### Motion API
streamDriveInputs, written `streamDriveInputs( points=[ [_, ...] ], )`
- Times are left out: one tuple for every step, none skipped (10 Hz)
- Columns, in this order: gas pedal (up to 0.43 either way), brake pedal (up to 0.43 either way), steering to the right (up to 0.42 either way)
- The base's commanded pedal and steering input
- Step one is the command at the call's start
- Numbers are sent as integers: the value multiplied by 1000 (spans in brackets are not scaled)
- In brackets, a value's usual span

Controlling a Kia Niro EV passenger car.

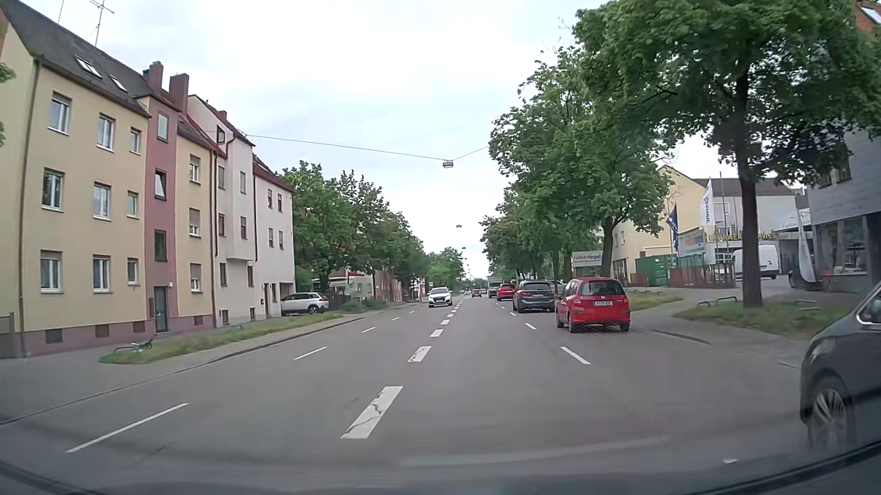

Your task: Follow the waypoints while adhering to traffic rules and regulations

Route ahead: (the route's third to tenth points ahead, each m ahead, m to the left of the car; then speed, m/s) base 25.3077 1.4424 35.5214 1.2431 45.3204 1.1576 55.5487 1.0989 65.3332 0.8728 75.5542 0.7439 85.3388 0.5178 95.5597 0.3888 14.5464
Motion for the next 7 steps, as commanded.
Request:
streamDriveInputs(
  points=[
    [169, 0, 4],
    [169, 0, 3],
    [169, 0, 3],
    [169, 0, 2],
    [169, 0, 2],
    [169, 0, 1],
    [169, 0, 1]
  ],
)
